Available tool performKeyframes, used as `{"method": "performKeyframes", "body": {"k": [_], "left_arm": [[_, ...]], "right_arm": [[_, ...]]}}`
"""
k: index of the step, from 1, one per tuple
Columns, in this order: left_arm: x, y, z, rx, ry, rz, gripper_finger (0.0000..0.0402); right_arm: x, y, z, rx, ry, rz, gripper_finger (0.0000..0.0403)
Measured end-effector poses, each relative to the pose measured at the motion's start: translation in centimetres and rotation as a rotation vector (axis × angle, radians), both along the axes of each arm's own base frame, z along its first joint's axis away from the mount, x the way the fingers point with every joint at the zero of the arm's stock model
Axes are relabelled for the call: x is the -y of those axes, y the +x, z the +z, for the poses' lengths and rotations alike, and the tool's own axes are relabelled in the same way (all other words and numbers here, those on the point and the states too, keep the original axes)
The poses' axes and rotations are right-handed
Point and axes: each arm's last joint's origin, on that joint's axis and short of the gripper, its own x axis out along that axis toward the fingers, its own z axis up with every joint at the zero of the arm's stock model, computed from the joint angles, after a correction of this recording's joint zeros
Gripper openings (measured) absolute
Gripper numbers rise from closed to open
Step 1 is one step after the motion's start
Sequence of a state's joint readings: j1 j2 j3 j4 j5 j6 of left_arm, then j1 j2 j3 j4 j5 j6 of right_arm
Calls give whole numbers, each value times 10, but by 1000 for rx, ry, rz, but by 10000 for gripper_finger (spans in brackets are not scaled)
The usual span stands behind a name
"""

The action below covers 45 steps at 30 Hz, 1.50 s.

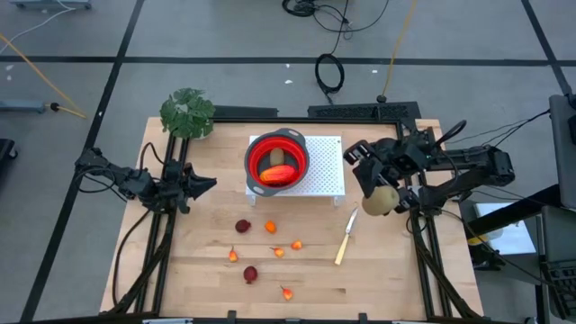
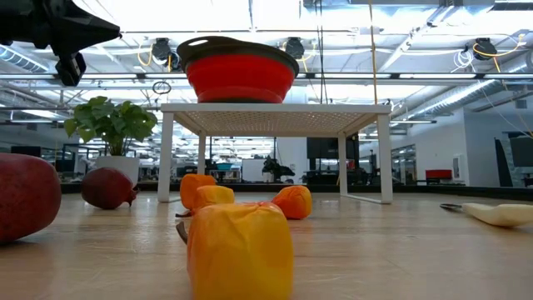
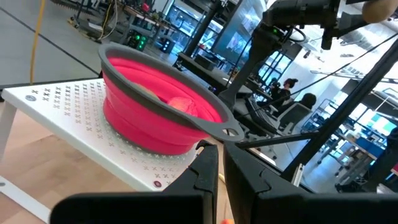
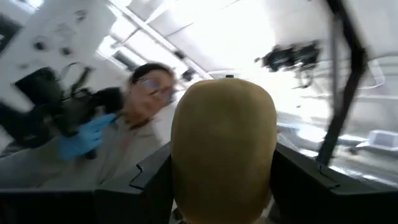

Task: Pick & Place Fruit
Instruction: Put the brown kiwi into the orange strainer bowl on the shelf

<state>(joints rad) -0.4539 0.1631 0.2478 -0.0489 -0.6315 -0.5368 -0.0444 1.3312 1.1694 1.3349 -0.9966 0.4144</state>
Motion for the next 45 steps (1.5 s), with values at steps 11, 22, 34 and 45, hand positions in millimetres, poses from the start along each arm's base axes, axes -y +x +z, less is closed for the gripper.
{"method": "performKeyframes", "body": {"k": [11,22,34,45], "left_arm": [[0,0,0,0,2,0,24],[0,0,0,-1,4,0,24],[0,0,0,5,-26,-1,24],[0,0,0,22,-115,-4,24]], "right_arm": [[7,3,6,19,305,-163,208],[13,2,11,11,545,-212,208],[13,0,12,-3,586,-175,208],[12,24,-5,-168,398,-357,208]]}}
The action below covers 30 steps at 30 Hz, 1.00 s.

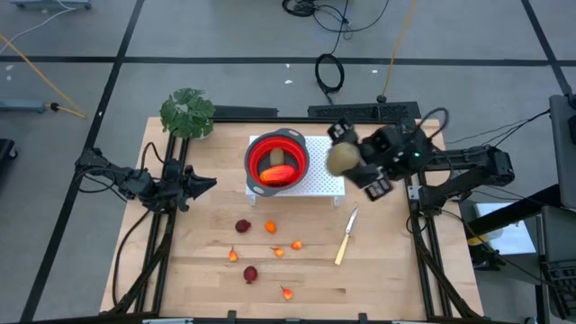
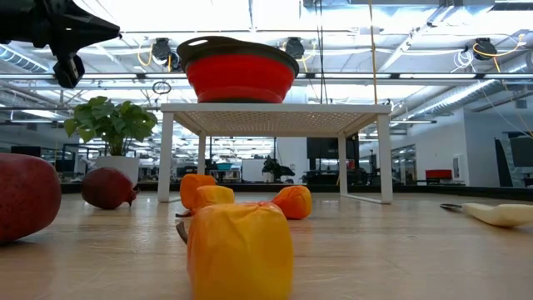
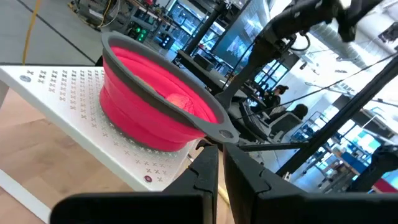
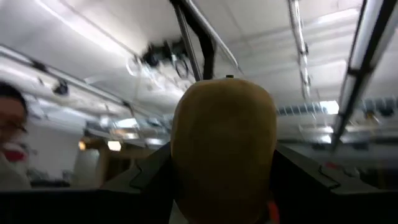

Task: Pick & Place Fruit
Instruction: Put the brown kiwi into the orange strainer bowl on the shelf

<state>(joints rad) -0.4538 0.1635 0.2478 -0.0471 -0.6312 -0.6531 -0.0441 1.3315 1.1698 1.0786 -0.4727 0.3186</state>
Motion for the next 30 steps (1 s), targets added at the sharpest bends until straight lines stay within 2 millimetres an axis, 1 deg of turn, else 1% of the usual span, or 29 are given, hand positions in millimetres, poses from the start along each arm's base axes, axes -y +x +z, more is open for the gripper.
{"method": "performKeyframes", "body": {"k": [4,8,12,17,21,27,30], "left_arm": [[1,1,4,32,-5,1,24],[2,5,12,94,44,16,24],[5,11,21,155,94,32,24],[9,19,27,206,120,64,30],[11,26,31,243,111,93,61],[15,37,33,269,116,155,135],[16,44,38,277,128,183,171]], "right_arm": [[2,15,-16,-165,-69,-135,208],[6,25,-32,-307,-138,-314,208],[9,30,-45,-428,-199,-478,208],[14,32,-56,-537,-264,-651,208],[17,33,-62,-602,-328,-785,208],[23,32,-69,-691,-413,-1007,208],[26,33,-71,-718,-441,-1127,208]]}}
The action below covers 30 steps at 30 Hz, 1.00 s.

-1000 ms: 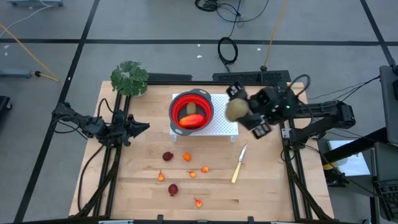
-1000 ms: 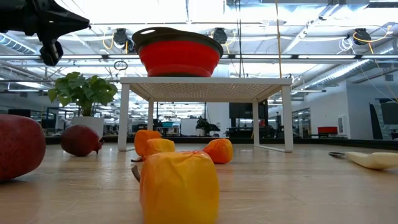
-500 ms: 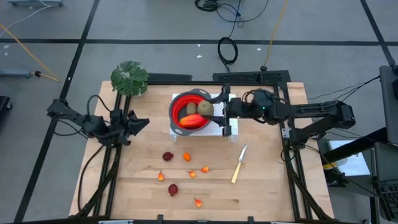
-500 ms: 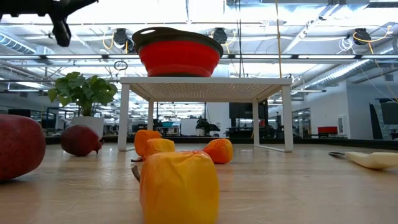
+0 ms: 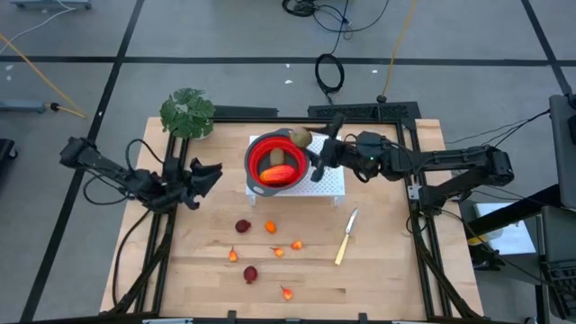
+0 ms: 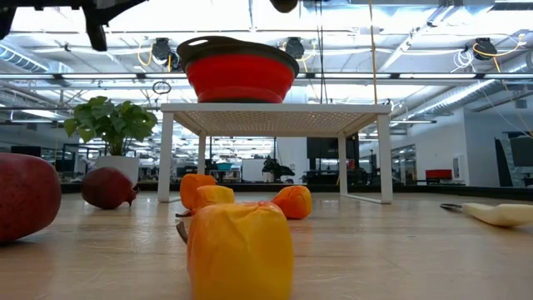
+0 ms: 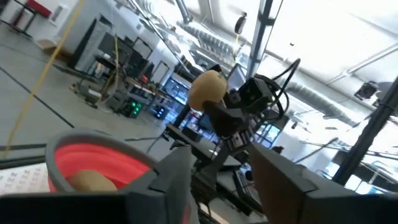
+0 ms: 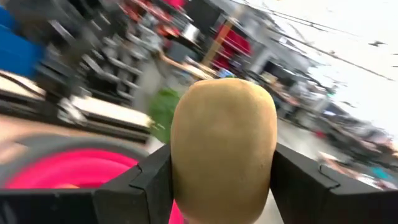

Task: Pick & Place Fruit
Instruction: Put the brown kiwi into the orange strainer bowl on the shelf

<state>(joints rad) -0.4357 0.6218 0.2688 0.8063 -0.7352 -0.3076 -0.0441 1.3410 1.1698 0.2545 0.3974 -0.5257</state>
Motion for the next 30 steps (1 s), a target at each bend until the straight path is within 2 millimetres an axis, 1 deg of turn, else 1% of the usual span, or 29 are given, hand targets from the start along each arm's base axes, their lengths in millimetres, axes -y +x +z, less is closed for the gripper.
{"method": "performKeyframes", "body": {"k": [4,7,10,13,15,20,25,30], "left_arm": [[0,11,11,-3,4,32,210],[0,21,26,0,47,45,230],[1,31,43,-8,122,75,242],[1,42,59,-28,205,125,245],[1,50,69,-74,262,154,246],[0,78,88,-260,375,192,246],[-4,108,99,-446,433,216,246],[-11,134,106,-563,464,221,246]], "right_arm": [[3,2,-4,-59,-84,-123,208],[5,6,-9,-114,-144,-175,208],[5,9,-14,-162,-193,-192,209],[4,10,-14,-180,-225,-193,212],[2,10,-14,-189,-243,-189,213],[-3,10,-13,-216,-304,-172,214],[-8,10,-13,-241,-355,-154,214],[-11,10,-13,-244,-358,-159,214]]}}
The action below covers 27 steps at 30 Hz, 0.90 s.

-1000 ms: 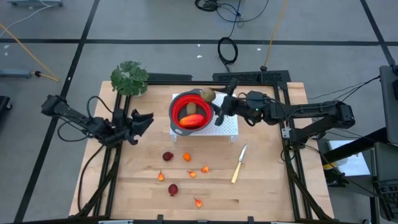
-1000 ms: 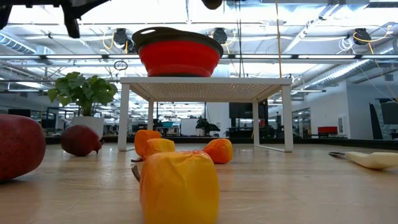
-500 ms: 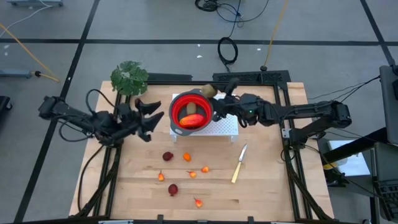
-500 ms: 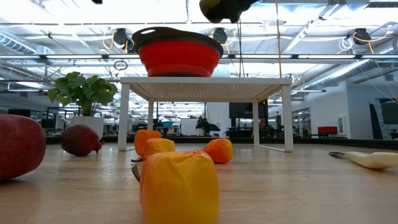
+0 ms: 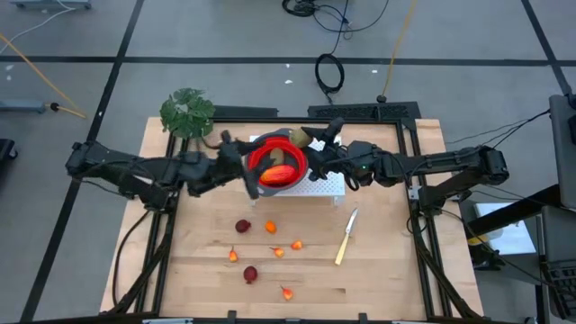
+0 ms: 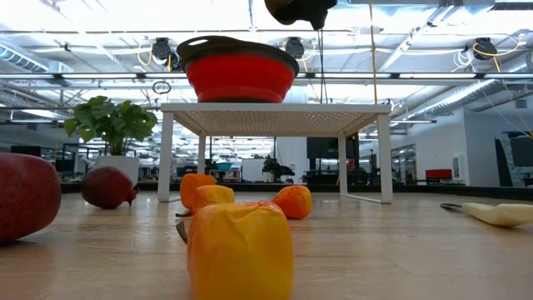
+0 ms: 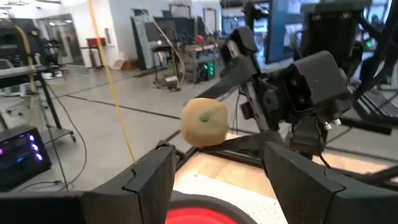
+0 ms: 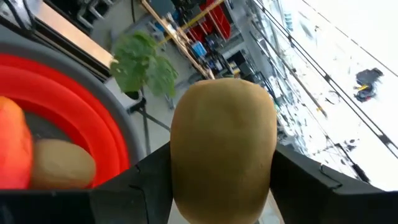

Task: Pick & Place Fruit
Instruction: Put the brown kiwi into the orange strainer bowl on the shelf

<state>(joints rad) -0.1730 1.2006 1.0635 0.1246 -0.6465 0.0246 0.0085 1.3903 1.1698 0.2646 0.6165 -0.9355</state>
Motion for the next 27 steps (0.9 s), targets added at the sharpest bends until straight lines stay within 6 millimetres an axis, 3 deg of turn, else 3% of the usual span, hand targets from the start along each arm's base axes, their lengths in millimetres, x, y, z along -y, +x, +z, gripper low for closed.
{"method": "performKeyframes", "body": {"k": [13,27], "left_arm": [[-25,51,4,-113,27,-42,246],[-30,64,2,-126,22,-138,246]], "right_arm": [[-18,-1,0,-35,-47,-3,215],[-36,-1,-1,-36,-48,59,215]]}}
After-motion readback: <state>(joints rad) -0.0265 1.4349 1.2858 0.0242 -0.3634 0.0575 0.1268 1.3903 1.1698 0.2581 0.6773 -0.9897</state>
